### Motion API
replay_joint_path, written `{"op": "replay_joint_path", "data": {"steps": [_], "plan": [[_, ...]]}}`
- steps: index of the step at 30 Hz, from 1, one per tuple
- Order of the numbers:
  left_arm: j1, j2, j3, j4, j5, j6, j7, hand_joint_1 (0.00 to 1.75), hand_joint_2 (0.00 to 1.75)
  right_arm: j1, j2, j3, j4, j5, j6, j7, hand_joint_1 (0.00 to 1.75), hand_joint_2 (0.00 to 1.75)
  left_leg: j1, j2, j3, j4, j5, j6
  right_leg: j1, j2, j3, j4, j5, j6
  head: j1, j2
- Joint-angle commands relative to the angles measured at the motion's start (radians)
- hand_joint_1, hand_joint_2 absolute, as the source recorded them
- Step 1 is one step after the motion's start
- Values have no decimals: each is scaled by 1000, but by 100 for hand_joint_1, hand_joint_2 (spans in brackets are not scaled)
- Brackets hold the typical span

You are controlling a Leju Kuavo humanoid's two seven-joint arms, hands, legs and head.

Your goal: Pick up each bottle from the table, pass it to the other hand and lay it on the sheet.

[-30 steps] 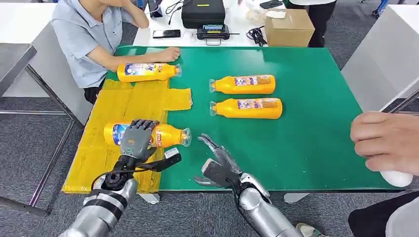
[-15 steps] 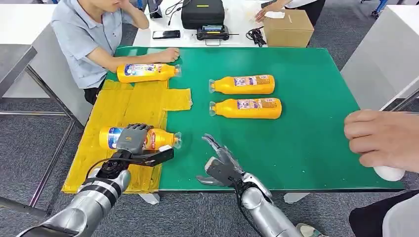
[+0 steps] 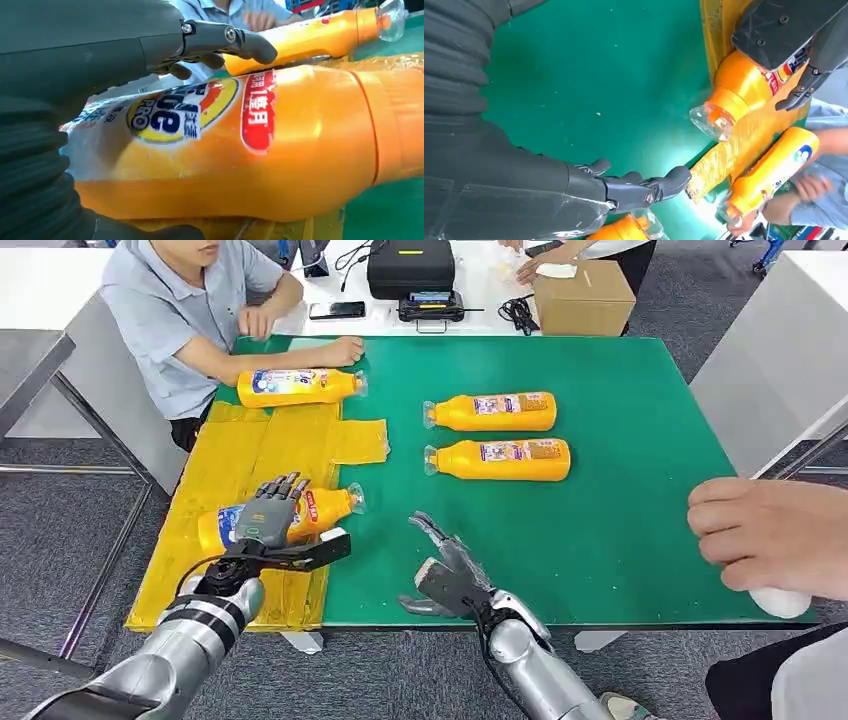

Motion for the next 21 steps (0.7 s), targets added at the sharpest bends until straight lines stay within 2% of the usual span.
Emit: {"op": "replay_joint_path", "data": {"steps": [1, 5, 13, 15, 18, 20, 21], "plan": [[-7, 8, -20, 105, 12, -39, -1, 0, 175, -30, 0, -20, 58, 4, 7, 7, 0, 175, 1, 3, 4, -1, -1, -2, 1, 2, 3, -1, 0, -2, 0, 0], [0, 7, -38, 83, 16, 19, -12, 0, 175, -24, 2, -25, 59, 10, 8, 6, 0, 175, 0, 2, 4, -1, -1, -1, 0, 2, 3, -1, 0, -1, 0, 0], [-3, 3, -38, 82, 16, 16, -11, 0, 175, -23, 2, -25, 59, 10, 8, 6, 0, 175, 1, 2, 4, -1, -1, -2, 1, 1, 4, -1, -1, -2, 0, 0], [13, -10, -38, 42, 47, 88, -59, 0, 175, -16, 0, -30, 53, 13, 2, 5, 0, 175, 1, 2, 5, -1, -1, -2, 1, 1, 4, -1, -1, -2, 0, 0], [93, -53, -32, -112, 169, 166, -154, 0, 175, 29, -5, -56, 15, 17, -21, 5, 0, 175, 1, 0, 4, -1, -1, -2, 1, -1, 4, -1, -1, -2, 0, 0], [168, -57, -72, -244, 186, 257, -147, 0, 175, 56, -11, -69, -4, 19, -32, 8, 0, 175, 0, -2, 3, -1, -1, -1, 0, -2, 4, -2, -1, -1, 0, 0], [266, -63, -31, -447, 107, 282, -140, 0, 175, 67, -13, -72, -4, 20, -35, 8, 0, 175, 1, -2, 5, -1, -1, -1, 1, -3, 5, -2, -2, -2, 0, 0]]}}
